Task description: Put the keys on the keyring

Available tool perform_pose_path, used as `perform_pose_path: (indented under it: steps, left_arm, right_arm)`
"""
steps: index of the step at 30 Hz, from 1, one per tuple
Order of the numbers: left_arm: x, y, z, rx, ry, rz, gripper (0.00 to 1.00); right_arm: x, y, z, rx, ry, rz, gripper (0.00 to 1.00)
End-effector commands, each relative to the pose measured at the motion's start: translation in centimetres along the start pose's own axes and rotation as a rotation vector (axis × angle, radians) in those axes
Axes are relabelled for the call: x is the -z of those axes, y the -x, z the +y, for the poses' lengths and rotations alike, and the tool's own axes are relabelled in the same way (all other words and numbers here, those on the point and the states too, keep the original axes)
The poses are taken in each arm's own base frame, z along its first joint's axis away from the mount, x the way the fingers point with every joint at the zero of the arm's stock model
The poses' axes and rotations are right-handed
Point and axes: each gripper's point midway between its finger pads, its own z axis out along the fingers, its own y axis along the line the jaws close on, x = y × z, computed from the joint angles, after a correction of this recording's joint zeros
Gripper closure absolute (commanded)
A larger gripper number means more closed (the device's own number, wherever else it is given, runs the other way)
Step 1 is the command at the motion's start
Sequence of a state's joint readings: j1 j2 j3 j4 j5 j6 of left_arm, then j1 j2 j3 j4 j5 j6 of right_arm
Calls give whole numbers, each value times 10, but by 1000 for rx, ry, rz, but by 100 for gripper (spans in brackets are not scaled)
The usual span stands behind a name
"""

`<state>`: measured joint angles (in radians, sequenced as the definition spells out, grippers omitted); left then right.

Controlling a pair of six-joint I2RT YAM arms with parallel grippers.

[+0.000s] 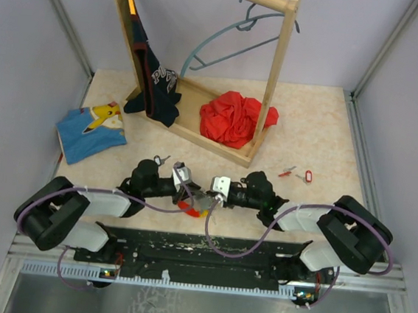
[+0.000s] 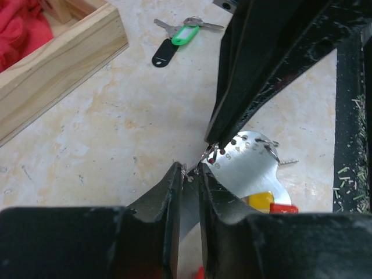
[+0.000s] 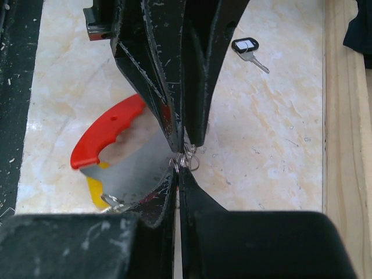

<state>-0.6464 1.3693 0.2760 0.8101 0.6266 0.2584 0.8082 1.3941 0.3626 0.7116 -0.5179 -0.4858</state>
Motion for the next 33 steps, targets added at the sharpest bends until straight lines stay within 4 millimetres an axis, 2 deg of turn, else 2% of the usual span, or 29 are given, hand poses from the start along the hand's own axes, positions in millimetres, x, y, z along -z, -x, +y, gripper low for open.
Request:
perform_pose_path:
  steps: [1, 5, 8, 12, 18, 23, 28, 30, 33]
  left_arm:
    - [3, 7, 16, 31, 110, -21, 72]
    - [6, 7, 23, 54, 158, -17, 61]
    - [11, 10, 25, 74, 191, -32, 57]
    - [16, 13, 32, 134, 232, -49, 56]
    - [8, 18, 17, 115, 123, -78, 52]
    - [4, 18, 17, 143, 106, -78, 50]
    - [17, 19, 25, 119, 198, -92, 48]
    - [22, 24, 20, 101, 188, -119, 49]
    - [22, 32, 1, 56, 81, -157, 50]
  right_arm:
    - [1, 35, -15, 42, -40, -118, 100]
    - [2, 44, -20, 42, -74, -165, 100]
    - [2, 45, -23, 41, -88, -170, 100]
    - [1, 46, -16, 38, -45, -169, 100]
    - [-1, 47, -16, 43, -34, -170, 100]
    - [-4, 52, -17, 40, -24, -189, 100]
    - [2, 51, -27, 40, -88, -187, 100]
    - [5, 51, -27, 42, -96, -188, 100]
    - [6, 55, -26, 47, -91, -198, 100]
